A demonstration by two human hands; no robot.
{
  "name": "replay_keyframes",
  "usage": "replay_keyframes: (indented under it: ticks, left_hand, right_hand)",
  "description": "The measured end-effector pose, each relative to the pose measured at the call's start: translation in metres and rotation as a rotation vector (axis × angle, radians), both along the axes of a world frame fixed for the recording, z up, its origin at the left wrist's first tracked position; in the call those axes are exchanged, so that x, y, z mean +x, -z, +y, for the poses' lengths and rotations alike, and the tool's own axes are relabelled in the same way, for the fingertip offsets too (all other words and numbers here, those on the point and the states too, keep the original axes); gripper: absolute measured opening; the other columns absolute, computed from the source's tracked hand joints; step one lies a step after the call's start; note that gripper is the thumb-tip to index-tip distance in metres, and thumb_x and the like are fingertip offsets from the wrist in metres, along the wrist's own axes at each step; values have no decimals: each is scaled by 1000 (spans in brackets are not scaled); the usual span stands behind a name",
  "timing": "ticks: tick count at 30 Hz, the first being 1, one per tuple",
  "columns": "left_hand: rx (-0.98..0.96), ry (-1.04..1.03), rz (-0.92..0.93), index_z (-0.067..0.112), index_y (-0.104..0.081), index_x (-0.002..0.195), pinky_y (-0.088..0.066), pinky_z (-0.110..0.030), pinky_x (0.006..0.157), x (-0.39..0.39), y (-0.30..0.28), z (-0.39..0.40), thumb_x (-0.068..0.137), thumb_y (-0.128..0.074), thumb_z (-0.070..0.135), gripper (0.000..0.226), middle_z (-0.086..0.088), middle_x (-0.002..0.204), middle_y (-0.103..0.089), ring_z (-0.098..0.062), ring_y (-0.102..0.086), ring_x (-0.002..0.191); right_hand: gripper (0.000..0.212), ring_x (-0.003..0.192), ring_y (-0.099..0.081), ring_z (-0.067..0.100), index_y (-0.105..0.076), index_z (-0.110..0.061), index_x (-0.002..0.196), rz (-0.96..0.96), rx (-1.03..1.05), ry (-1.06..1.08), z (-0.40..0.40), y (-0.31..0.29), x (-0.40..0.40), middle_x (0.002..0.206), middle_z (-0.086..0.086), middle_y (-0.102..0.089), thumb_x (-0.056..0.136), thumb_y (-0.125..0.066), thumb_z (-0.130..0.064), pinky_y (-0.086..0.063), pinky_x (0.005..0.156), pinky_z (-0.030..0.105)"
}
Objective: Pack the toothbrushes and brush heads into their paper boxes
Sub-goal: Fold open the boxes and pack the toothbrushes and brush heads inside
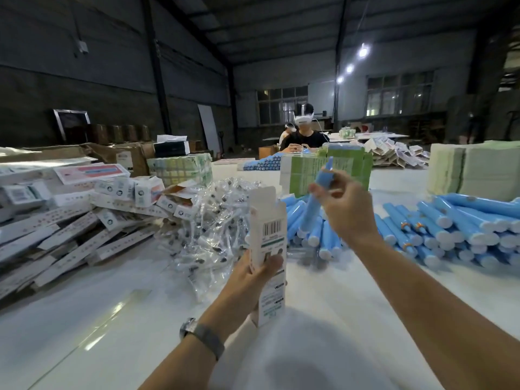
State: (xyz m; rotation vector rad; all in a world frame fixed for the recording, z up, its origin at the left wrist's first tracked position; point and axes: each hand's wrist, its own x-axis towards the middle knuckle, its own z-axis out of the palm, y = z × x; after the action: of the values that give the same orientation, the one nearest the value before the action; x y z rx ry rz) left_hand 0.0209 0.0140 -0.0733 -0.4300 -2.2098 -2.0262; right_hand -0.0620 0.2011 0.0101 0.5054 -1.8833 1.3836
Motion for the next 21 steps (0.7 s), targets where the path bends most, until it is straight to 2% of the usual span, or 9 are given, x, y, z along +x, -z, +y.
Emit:
replay_keyframes:
  ticks: [1,3,5,7,9,12,15,18,21]
  left_hand:
    - [-4,-1,0,30,-54,114,-59,-41,82,0,-1,0,59,-69,70,70,15,85,-74,-11,-73,86]
    - [-6,-6,-9,30,-54,113,-55,-52,94,2,-2,2,60,-69,62,63,16,88,-74,-11,-72,88]
    - [11,-17,-13,27,-56,113,-50,-60,99,3,-3,4,60,-71,58,64,13,90,-74,-16,-71,91]
    - [21,-36,-6,27,-58,115,-49,-60,99,3,-4,6,58,-73,56,66,10,96,-75,-20,-70,97]
    - [27,-44,3,25,-58,116,-51,-58,98,4,-5,8,57,-74,56,68,10,96,-75,-21,-69,98]
    - [25,-44,16,24,-60,114,-54,-51,93,4,-5,10,58,-73,55,66,13,92,-74,-18,-68,93]
    - [36,-45,42,22,-63,107,-58,-39,79,3,-4,10,65,-70,52,51,6,82,-72,-18,-68,82]
    - [81,-64,64,16,-63,99,-56,-30,64,3,-5,8,80,-66,40,30,-9,78,-67,-23,-68,71]
    - [94,-98,88,14,-64,97,-53,-25,57,3,-6,9,80,-62,35,27,-11,78,-68,-20,-70,67]
  right_hand:
    - [11,58,-56,2,-65,-24,89,4,-175,-98,1,-18,10,73,-10,-62,88,-72,-32,-50,56,22]
    - [13,59,-56,8,-66,-22,86,22,-427,-295,3,-43,33,70,-6,-61,89,-71,-34,-47,49,26]
    - [19,60,-59,8,-66,-18,90,40,-468,-448,1,-54,52,68,-9,-64,87,-69,-36,-46,46,24]
    - [19,63,-63,10,-64,-16,96,55,-356,-494,-7,-55,64,71,-10,-67,88,-69,-33,-48,48,22]
    - [18,68,-66,14,-60,-20,100,66,-201,-415,-15,-51,67,73,-9,-67,88,-70,-29,-52,52,25]
    - [40,68,-65,15,-48,-29,116,39,75,-248,-24,-41,63,78,-6,-66,85,-74,-30,-57,63,32]
    - [58,73,-62,6,-46,-29,127,89,312,-171,-30,-30,59,88,-14,-60,80,-79,-34,-52,66,25]
    - [40,76,-55,0,-60,-27,116,147,391,-144,-34,-20,54,93,-16,-55,81,-78,-36,-40,66,18]
    - [10,78,-55,4,-69,-21,90,131,391,-181,-37,-10,48,91,-14,-54,89,-71,-31,-41,68,21]
